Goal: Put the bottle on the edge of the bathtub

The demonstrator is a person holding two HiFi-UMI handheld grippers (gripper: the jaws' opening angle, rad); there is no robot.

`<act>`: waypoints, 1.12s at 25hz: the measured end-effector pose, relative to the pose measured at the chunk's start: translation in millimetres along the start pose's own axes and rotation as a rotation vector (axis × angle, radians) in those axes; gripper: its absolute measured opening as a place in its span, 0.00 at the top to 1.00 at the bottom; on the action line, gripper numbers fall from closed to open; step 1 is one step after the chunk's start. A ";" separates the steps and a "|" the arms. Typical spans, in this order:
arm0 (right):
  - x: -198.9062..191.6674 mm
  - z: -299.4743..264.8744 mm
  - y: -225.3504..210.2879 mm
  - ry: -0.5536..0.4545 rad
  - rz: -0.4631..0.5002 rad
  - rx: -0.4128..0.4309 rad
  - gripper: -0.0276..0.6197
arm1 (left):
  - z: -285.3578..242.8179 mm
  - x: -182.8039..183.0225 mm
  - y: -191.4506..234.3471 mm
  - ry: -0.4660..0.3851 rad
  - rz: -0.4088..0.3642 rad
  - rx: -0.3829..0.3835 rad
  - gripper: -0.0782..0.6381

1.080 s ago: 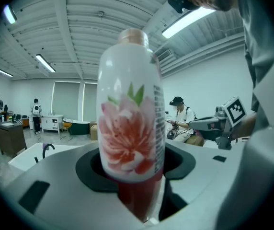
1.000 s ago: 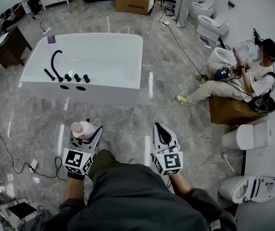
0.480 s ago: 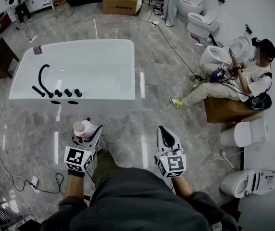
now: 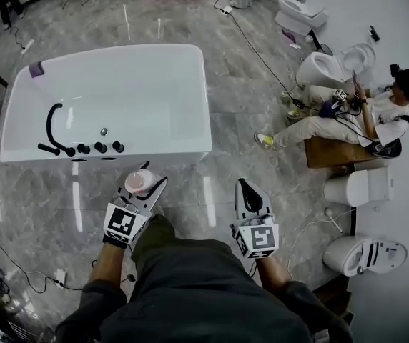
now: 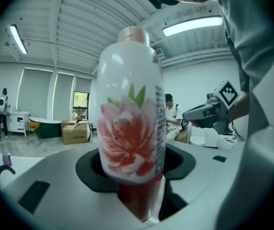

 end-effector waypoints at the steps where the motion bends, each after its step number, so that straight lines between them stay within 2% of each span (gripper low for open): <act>1: 1.8 -9.8 5.1 0.008 -0.001 -0.007 0.96 | -5.9 -2.7 9.2 0.000 -0.008 -0.024 0.56; 8: -5.8 -48.8 18.6 0.069 -0.007 -0.027 0.96 | -49.4 -22.5 47.6 -0.015 -0.076 -0.160 0.56; 14: -54.5 -68.7 -10.7 0.173 -0.019 0.000 0.96 | -96.1 -50.8 55.4 -0.019 -0.109 -0.220 0.56; 18: -85.2 -88.0 -35.1 0.218 -0.007 0.022 0.96 | -124.6 -81.8 54.9 -0.031 -0.099 -0.243 0.56; 28: -158.7 -133.6 -63.9 0.247 0.006 0.025 0.96 | -173.8 -176.8 61.8 0.010 -0.170 -0.301 0.56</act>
Point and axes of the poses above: the fingertips, and each gripper's own axes: z backward along the fingers, y to its left, x out of its top, the point moved 5 cm from there along z, backward along the fingers, and after that the axes turned 7 degrees about -z, right-handed, at the moved point
